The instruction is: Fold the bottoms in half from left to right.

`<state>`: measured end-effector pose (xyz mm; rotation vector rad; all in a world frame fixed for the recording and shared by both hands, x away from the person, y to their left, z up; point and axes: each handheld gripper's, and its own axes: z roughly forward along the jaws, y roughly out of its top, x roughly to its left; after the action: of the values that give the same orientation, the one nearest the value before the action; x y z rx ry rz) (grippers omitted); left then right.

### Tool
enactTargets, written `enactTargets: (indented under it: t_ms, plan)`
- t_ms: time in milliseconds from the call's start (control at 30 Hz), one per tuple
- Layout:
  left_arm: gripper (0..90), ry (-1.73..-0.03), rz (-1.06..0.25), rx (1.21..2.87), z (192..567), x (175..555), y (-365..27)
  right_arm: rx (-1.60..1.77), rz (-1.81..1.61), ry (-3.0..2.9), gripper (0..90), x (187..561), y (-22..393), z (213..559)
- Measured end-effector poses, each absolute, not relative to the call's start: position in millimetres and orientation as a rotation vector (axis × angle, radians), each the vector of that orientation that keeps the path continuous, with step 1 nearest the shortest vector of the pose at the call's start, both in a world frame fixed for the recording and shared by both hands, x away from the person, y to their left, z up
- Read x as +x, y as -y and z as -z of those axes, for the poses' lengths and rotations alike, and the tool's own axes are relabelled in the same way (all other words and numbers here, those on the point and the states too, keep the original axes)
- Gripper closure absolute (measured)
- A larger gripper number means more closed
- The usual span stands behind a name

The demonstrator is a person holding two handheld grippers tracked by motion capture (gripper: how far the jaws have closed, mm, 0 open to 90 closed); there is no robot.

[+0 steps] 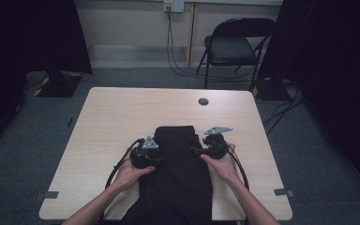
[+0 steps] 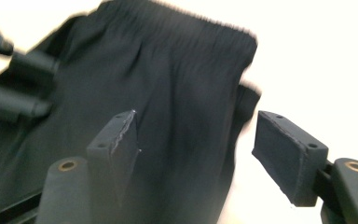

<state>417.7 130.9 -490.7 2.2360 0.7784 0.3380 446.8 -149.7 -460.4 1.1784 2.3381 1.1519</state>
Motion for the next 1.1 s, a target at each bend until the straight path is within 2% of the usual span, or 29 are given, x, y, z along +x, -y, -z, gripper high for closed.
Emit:
enactTargets:
  t_ms: [100,167,467,533,600,633,667,800,967,1033,1100]
  plan:
    - [55.7,-0.762,-0.357,2.238,492.4,415.7,-130.8,1.215,-1.171,-2.312,31.9,468.2,146.3,458.0]
    - [55.7,-0.76,-0.37,2.233,493.1,413.8,-130.6,1.265,-1.156,-2.295,36.1,485.5,144.3,468.1]
    - [55.4,-0.769,-0.367,2.226,493.6,412.9,-131.5,1.306,-1.079,-2.287,35.3,486.7,143.0,494.0]
    - [52.7,-0.803,-0.332,2.205,491.6,415.7,-131.3,1.317,-1.089,-2.277,35.5,486.2,143.6,496.5]
    - [46.1,-0.814,-0.316,2.189,488.7,417.3,-132.6,1.3,-1.085,-2.275,36.7,484.9,142.7,497.5]
    - [44.1,-0.818,-0.321,2.176,485.9,417.8,-134.0,1.293,-1.082,-2.277,38.6,484.2,142.2,497.6]
    - [41.9,-0.833,-0.325,2.15,484.1,417.8,-135.0,1.273,-1.094,-2.287,45.5,482.8,141.6,497.8]
    - [35.4,-0.863,-0.34,2.074,465.8,423.4,-148.7,1.249,-1.126,-2.291,52.4,478.8,140.1,499.5]
    - [32.1,-0.988,-0.298,2.004,471.9,438.1,-167.8,1.219,-1.117,-2.342,64.8,477.1,136.6,497.1]
    - [32.5,-1.032,-0.316,1.979,475.9,444.2,-171.6,1.198,-1.115,-2.348,71.5,475.3,134.6,496.9]
    - [34.1,-1.076,-0.315,1.94,477.4,448.4,-169.5,1.161,-1.102,-2.341,74.4,472.9,132.4,497.2]
